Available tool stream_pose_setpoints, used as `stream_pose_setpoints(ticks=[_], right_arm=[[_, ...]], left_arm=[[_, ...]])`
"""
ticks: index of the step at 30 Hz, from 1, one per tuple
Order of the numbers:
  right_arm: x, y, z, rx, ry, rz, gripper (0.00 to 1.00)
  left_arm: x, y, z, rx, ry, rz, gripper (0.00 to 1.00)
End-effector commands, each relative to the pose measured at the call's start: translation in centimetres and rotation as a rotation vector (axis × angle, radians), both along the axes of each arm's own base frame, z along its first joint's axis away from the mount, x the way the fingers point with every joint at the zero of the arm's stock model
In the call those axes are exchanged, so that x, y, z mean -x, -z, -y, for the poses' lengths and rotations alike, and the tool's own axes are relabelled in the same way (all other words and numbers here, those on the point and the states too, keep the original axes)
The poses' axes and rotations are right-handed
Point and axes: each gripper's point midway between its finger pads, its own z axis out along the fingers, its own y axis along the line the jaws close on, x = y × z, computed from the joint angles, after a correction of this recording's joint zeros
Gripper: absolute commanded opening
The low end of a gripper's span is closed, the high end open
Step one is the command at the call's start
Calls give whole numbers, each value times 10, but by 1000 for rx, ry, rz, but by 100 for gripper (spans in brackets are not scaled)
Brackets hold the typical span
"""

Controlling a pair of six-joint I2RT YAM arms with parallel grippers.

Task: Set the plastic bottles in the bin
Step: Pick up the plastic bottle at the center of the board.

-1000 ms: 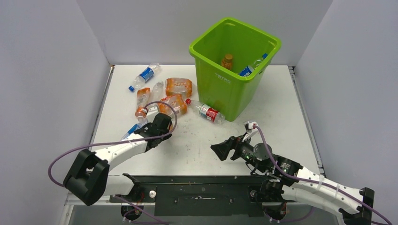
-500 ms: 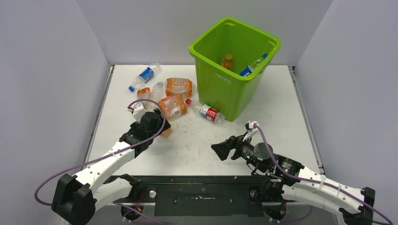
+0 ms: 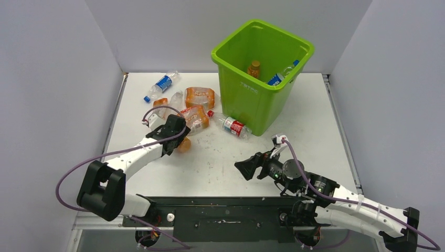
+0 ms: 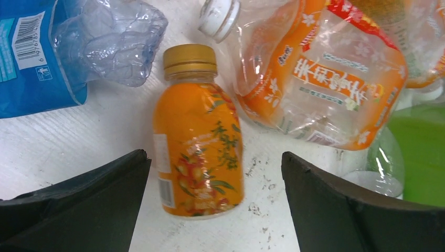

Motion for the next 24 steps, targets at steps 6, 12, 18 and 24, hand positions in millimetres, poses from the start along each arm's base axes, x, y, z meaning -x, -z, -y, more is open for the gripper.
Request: stream_pose_setpoints(ticks=[6, 12, 18, 24], right_arm=[[1, -31, -1, -78, 1, 44, 91], [1, -31, -1, -81, -2, 44, 91], [4, -40, -2, -96, -17, 49, 91], [14, -75, -9, -145, -86, 90, 91]], left_arm=[[-5, 35, -3, 1, -7, -63, 94], [-8, 47, 3, 14, 46, -68, 67], [-2, 8, 25, 42, 180, 27, 42], [33, -126, 77, 39, 599, 433, 33]])
